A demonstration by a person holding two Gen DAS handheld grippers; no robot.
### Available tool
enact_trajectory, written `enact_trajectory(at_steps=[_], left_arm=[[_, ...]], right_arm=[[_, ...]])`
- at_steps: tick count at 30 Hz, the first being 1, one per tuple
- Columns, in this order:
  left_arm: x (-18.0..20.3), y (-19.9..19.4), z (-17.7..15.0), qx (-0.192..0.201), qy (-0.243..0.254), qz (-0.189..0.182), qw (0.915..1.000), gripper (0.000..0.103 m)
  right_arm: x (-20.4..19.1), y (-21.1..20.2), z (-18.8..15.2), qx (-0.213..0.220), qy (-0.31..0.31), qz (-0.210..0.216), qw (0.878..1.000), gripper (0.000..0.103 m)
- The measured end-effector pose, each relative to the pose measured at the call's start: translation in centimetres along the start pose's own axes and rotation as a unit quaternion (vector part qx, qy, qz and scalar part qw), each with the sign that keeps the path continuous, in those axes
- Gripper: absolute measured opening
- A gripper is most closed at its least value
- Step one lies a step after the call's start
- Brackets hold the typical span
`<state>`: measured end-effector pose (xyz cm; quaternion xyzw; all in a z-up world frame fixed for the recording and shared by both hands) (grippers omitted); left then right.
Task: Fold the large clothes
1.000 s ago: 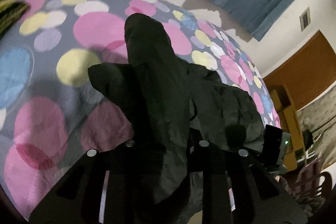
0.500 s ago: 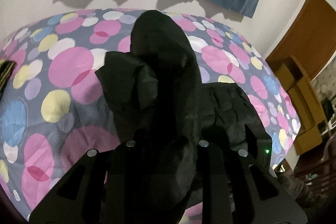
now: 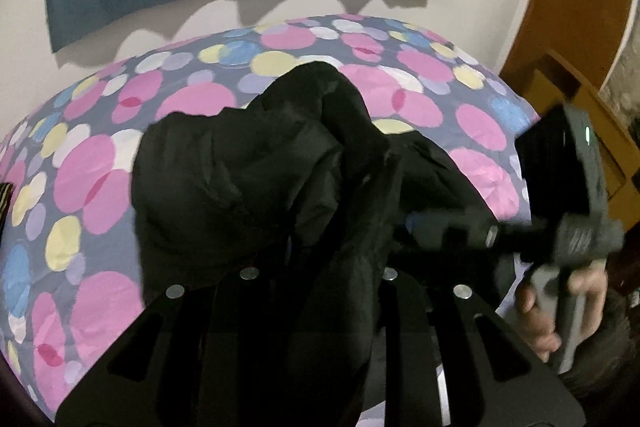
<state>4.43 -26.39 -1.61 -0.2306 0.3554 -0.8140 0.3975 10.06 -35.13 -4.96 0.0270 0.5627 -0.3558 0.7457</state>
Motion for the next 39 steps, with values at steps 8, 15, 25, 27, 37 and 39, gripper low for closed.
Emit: enact_trajectory(at_steps=[8,15,25,27,37,39], left_arm=[[6.3,3.8,-2.1,0.007,0.065,0.009,0.9978,0.021],[8.3,5.4,-3.5,0.02,0.113,0.04,0.9926,0.021],[9.6,3.5,-4.7,0.039,0.133,0.015,0.9902,0.031],[10.4,1.8,-5.2,0.046,0.136,-0.019,0.9894,0.036],[1.5,-7.7,-3.9,0.152,0.015,-0.057,0.9867,0.065],[-2.9,-6.5,-4.1,0.146,-0.03,-0.039,0.9881,0.065]], right_arm=[[1.0,0.6,0.3,-0.026,0.001,-0.017,1.0,0.074],[3.8,1.2,-0.6,-0.05,0.015,-0.062,0.997,0.06],[5.0,1.5,-1.0,-0.071,0.013,-0.07,0.995,0.027],[5.3,1.3,-0.9,-0.069,0.017,-0.069,0.995,0.025],[5.7,1.3,-0.9,-0.069,0.025,-0.061,0.995,0.025],[5.6,1.1,-1.1,-0.071,0.024,-0.062,0.995,0.025]])
Point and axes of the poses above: each gripper's, at about its wrist camera, not at the fingertips, and y roughly the way its jaws point, x to its right, z to its top, the point moved 8 cm from there along y, roughly the way its jaws point, and after that the axes turned 3 degrees about -z, right-handed, at the moved point
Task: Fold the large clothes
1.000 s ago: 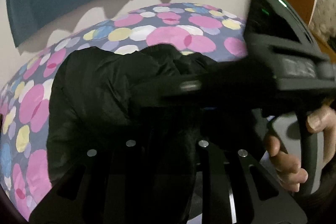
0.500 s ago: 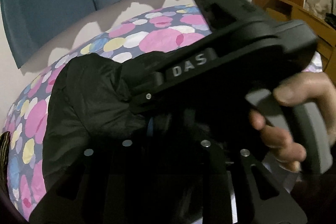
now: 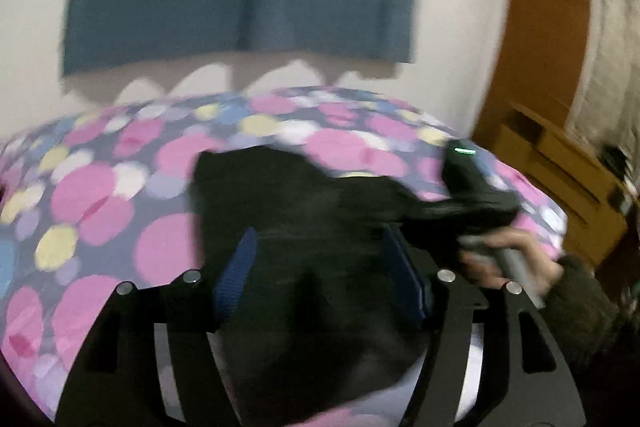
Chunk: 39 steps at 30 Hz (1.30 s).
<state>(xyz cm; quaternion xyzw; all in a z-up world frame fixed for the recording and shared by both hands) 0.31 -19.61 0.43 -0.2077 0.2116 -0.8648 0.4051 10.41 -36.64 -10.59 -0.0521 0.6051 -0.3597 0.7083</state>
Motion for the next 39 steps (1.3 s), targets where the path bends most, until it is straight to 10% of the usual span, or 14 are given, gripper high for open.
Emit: enact_trajectory(at_steps=[5,7,9,13,16,22,32,39], left_arm=[[-5.3,4.6,-3.6,-0.049,-0.069,-0.008,0.9964,0.065],[-5.5,5.4,-4.4,-0.045,-0.1,-0.034,0.9934,0.065],[-5.0,5.6,-4.6,-0.037,-0.112,-0.049,0.9918,0.067],[-4.4,5.7,-4.3,-0.036,-0.087,-0.04,0.9948,0.067],[-4.5,4.7,-3.4,-0.02,-0.083,-0.049,0.9951,0.067],[-3.2,3.5,-1.7,0.003,-0.07,-0.067,0.9953,0.067],[3.6,8.7,-2.3,-0.042,-0.015,-0.124,0.9913,0.071],[5.4,10.6,-3.4,-0.055,-0.003,-0.097,0.9938,0.071]], right_arm=[[-1.1,0.0,-0.1,-0.005,-0.012,-0.007,1.0,0.039],[-1.8,0.1,-0.3,-0.008,-0.017,-0.008,1.0,0.067],[-2.4,0.8,-0.5,-0.017,-0.026,-0.014,0.999,0.07],[-3.9,1.8,-0.6,-0.002,-0.077,-0.066,0.995,0.022],[-6.7,-0.3,0.1,0.04,-0.116,-0.065,0.99,0.015],[-8.0,-6.1,1.9,0.086,-0.153,-0.087,0.981,0.015],[6.7,-11.0,1.4,0.086,-0.018,-0.096,0.992,0.015],[9.7,-10.8,1.0,0.079,0.015,-0.071,0.994,0.028]])
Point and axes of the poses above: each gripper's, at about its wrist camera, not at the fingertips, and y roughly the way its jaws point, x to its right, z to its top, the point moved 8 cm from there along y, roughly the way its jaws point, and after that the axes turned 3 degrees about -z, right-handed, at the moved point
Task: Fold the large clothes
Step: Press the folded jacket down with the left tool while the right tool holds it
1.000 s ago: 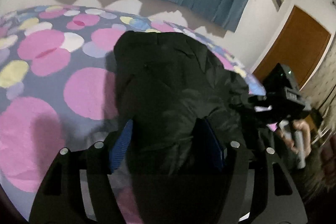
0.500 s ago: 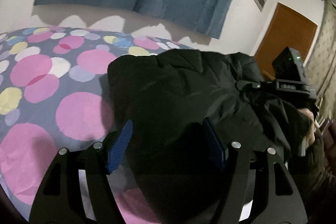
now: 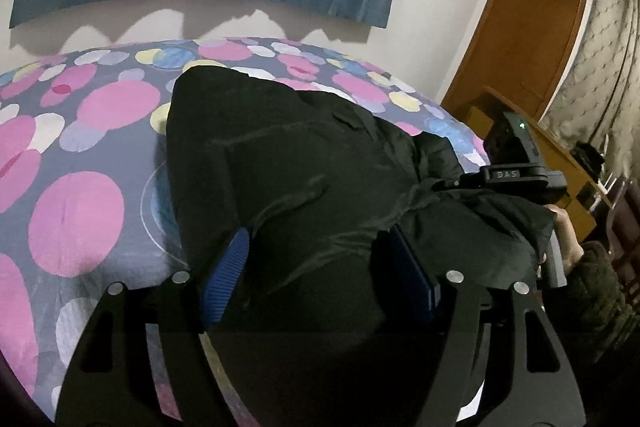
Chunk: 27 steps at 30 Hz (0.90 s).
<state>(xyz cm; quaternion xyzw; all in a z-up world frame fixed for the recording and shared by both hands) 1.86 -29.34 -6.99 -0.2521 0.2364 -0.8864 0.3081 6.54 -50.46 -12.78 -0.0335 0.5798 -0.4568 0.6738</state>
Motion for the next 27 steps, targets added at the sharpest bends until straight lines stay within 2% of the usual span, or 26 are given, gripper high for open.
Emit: enact_trajectory(at_steps=[1,3,6,7,9,11,14,15,18,19,24,27], left_arm=[[-0.1,0.0,0.0,-0.002,-0.001,0.0,1.0,0.071],[-0.1,-0.1,-0.1,-0.005,-0.002,0.002,1.0,0.071],[-0.4,0.0,-0.1,-0.008,-0.006,0.01,0.9999,0.071],[-0.5,0.1,-0.1,-0.008,-0.008,0.011,0.9999,0.071],[-0.5,0.3,0.0,-0.009,-0.009,0.012,0.9999,0.071],[-0.3,0.3,-0.1,-0.008,-0.005,0.014,0.9999,0.071],[-0.1,0.3,0.0,-0.009,-0.004,0.016,0.9998,0.071],[-0.2,0.4,0.0,-0.01,-0.005,0.016,0.9998,0.071],[-0.1,0.3,-0.1,-0.01,-0.005,0.014,0.9998,0.071],[-0.2,0.4,-0.2,-0.011,-0.004,0.011,0.9999,0.071],[0.2,1.1,-0.6,-0.015,0.014,0.019,0.9996,0.071],[-0.2,1.4,-0.7,-0.015,0.009,0.019,0.9997,0.071]], right_arm=[[-0.1,-0.3,0.0,-0.002,0.0,-0.008,1.0,0.032],[-0.5,-1.6,0.0,0.001,-0.009,-0.027,1.0,0.033],[-1.7,-5.3,0.4,0.033,-0.038,-0.104,0.993,0.034],[-2.5,-6.5,0.6,0.052,-0.047,-0.117,0.991,0.036],[-5.0,-8.3,0.5,0.074,-0.073,-0.103,0.989,0.036],[-7.6,-8.5,0.0,0.069,-0.098,-0.073,0.99,0.036],[-10.4,-6.6,-2.3,0.009,-0.133,-0.026,0.991,0.036],[-10.4,-5.9,-2.8,-0.007,-0.136,-0.029,0.99,0.036],[-6.9,-2.8,-4.5,-0.059,-0.127,-0.105,0.985,0.035],[-5.7,-2.2,-5.0,-0.069,-0.119,-0.113,0.984,0.031],[-2.4,-0.2,-6.2,-0.073,-0.09,-0.107,0.988,0.017],[-2.0,0.0,-6.2,-0.066,-0.087,-0.107,0.988,0.017]])
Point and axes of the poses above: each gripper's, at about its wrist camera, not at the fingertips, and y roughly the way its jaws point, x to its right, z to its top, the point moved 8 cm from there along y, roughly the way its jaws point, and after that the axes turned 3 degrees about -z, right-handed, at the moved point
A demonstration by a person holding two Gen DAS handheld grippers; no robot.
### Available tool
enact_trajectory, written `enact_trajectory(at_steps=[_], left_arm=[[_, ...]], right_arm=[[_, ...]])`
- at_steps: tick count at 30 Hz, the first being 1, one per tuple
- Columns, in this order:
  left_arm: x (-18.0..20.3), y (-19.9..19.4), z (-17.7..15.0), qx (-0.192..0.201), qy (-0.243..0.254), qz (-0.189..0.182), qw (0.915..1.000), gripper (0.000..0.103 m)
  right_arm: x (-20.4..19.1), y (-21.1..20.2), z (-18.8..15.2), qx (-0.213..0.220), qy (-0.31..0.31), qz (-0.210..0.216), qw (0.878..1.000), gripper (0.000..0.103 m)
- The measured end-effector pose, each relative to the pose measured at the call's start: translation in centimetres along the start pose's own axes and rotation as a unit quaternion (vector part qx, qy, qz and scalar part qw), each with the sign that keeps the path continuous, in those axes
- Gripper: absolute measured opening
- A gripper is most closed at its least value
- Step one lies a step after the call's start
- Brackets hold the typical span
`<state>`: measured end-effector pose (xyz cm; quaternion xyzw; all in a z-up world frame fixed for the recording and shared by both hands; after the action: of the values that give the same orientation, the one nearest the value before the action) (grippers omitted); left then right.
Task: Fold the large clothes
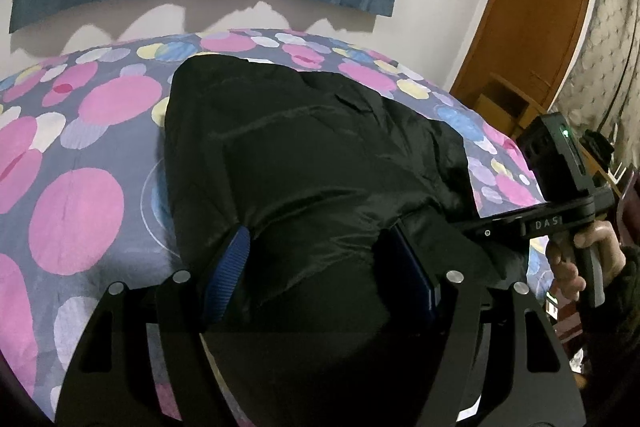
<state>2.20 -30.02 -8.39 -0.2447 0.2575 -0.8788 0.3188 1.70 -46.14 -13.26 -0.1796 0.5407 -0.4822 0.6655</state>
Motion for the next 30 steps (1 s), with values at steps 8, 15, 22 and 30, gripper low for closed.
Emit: enact_trajectory(at_steps=[8,15,22,30], left_arm=[[-0.9,-3.2,1.0,0.024,-0.029,0.001,0.9993,0.079],[-5.3,-4.1,0.9,0.043,-0.09,0.029,0.9946,0.091],[-4.5,-1.1,-0.6,-0.001,-0.125,-0.042,0.9912,0.096],[-4.5,0.1,-1.2,-0.02,-0.143,-0.061,0.9877,0.099]], right_arm=[[-1.8,-2.8,-0.3,0.046,-0.013,0.005,0.999,0.043],[-1.0,-7.8,1.5,0.136,0.003,-0.063,0.989,0.086],[1.9,-0.7,0.1,0.032,0.051,-0.056,0.997,0.092],[2.1,1.6,0.8,0.03,0.067,-0.016,0.997,0.093]])
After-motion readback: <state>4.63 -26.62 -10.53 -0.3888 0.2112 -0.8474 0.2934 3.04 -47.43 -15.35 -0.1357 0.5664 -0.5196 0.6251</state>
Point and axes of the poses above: each gripper's, at about its wrist camera, not at the fingertips, and y roughly the way its jaws point, x to its right, z to its top, the point moved 8 cm from there along y, roughly the way its jaws point, and after that the axes turned 3 degrees about -z, right-handed, at the moved point
